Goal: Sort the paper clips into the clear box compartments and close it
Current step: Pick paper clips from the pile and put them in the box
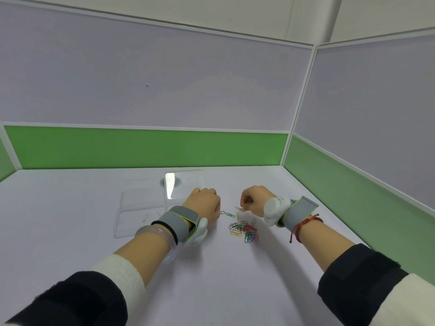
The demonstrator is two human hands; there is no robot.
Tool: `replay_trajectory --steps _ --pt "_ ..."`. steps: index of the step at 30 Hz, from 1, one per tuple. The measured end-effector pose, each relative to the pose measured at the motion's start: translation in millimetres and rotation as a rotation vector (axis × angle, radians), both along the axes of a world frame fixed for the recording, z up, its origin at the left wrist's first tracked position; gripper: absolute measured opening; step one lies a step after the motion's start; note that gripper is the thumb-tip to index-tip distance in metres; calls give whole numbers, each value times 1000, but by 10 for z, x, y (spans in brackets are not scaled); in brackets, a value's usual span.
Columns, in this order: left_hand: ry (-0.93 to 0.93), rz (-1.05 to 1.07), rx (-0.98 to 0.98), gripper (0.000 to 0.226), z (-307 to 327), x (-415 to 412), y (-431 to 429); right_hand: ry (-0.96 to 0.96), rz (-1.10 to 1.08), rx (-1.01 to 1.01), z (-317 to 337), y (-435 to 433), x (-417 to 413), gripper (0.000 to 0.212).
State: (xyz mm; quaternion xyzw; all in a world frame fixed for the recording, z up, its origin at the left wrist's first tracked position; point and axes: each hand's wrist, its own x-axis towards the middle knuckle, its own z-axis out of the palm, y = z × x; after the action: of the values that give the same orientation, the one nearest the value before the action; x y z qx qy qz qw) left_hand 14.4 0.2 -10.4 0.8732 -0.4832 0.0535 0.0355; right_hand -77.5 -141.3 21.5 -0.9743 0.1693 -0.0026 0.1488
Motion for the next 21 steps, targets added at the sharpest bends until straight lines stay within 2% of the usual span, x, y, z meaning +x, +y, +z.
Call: replay_trajectory --steps 8,16,21 --pt "48 8 -68 24 65 6 123 -1 0 -30 77 89 15 28" --pt "377 28 -307 21 197 -83 136 -2 38 65 168 155 43 26" --pt "367 11 -296 17 179 -152 38 -28 28 124 189 176 28 24"
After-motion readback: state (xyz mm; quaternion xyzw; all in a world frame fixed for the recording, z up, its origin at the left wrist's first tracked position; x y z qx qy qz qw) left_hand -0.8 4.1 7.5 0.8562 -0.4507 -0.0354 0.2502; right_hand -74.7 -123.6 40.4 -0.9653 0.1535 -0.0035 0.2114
